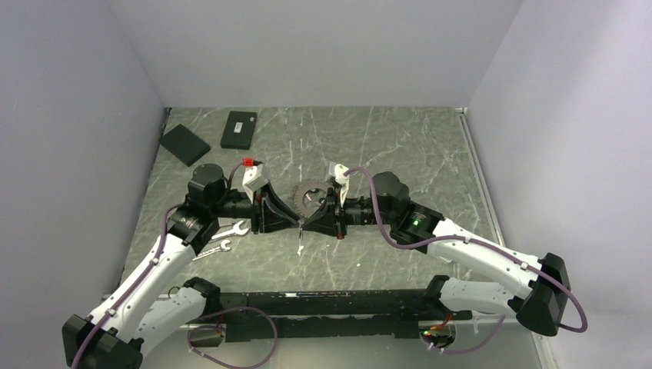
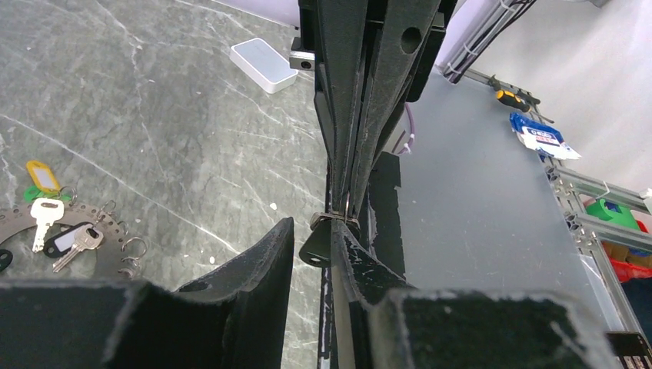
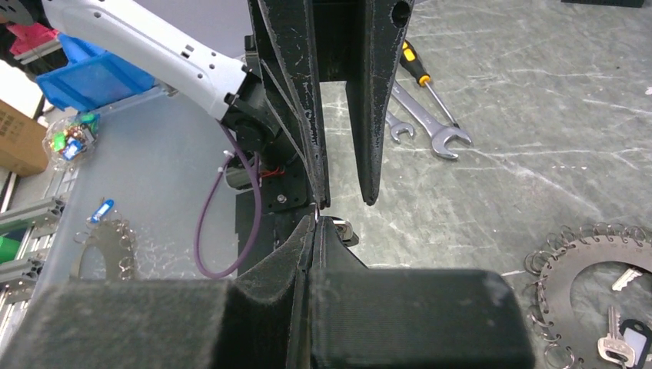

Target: Put the keys on the keyring

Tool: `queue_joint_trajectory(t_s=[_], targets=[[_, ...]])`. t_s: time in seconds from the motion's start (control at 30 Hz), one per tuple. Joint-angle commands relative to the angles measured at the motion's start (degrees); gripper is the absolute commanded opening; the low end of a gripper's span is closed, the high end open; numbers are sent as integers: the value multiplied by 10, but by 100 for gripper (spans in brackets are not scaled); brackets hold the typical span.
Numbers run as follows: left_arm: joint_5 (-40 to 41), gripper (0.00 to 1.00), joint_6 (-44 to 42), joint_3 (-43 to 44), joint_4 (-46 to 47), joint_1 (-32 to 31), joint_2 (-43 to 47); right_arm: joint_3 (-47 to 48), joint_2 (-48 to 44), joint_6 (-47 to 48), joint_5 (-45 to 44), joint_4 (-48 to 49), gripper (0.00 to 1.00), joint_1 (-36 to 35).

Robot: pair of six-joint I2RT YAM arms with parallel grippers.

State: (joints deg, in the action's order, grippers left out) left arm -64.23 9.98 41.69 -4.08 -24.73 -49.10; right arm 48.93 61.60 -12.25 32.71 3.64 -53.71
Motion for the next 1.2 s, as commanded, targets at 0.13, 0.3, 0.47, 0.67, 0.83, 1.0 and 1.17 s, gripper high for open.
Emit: queue_joint_trajectory(t_s=[0.13,0.3,0.47,0.67,0.83,1.0,1.17], targets=[[-19,32,2,4,17,-3,5,27,2,0,13,34,0,-2],[-21,42,-31,8,-8,-3,5,24,1,1,10,33,0,-1],[-9,44,-92,36,-78,-3,4,20,-11,9,-4,23,0,-1],[-19,44,-90,37,-75,-3,1,20,-8,10,-2,20,0,-1],[-15,44,-92,37,-75,-3,7,17,-7,7,0,24,0,-1],[-15,38,-83,36,-64,-3,5,22,3,4,10,34,0,-2],[-13,34,-74,35,-55,-3,4,22,9,2,13,41,0,-2]])
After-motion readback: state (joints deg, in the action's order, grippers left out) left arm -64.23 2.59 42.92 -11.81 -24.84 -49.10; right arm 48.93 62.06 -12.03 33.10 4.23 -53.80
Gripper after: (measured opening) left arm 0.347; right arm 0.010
